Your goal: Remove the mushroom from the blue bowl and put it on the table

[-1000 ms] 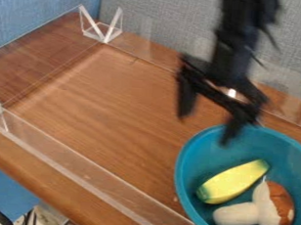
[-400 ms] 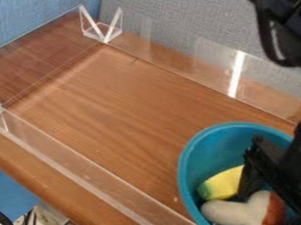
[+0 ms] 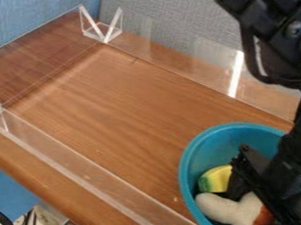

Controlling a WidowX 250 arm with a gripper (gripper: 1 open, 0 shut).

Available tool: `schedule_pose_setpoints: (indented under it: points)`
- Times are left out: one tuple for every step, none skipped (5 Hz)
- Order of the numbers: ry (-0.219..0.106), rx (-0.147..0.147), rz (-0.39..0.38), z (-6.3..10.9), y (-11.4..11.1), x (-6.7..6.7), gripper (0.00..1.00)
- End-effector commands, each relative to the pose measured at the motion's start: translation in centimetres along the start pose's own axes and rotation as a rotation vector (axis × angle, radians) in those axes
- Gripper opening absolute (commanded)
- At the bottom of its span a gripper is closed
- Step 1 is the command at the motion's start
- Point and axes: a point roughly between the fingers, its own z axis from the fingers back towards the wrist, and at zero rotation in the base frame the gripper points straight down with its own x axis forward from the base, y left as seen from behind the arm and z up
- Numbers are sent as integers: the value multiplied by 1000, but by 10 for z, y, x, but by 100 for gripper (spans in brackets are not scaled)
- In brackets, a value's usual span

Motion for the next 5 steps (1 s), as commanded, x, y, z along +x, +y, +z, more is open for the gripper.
schedule_pose_setpoints:
  points:
    - [-28,-9,58,-2,5,11,100]
    - [-30,-13,79,-9,7,9,100]
    - [-29,-15,100,-16,9,6,100]
    - [-28,-14,87,-19,20,6,100]
    - [-28,-11,73,-21,31,6,100]
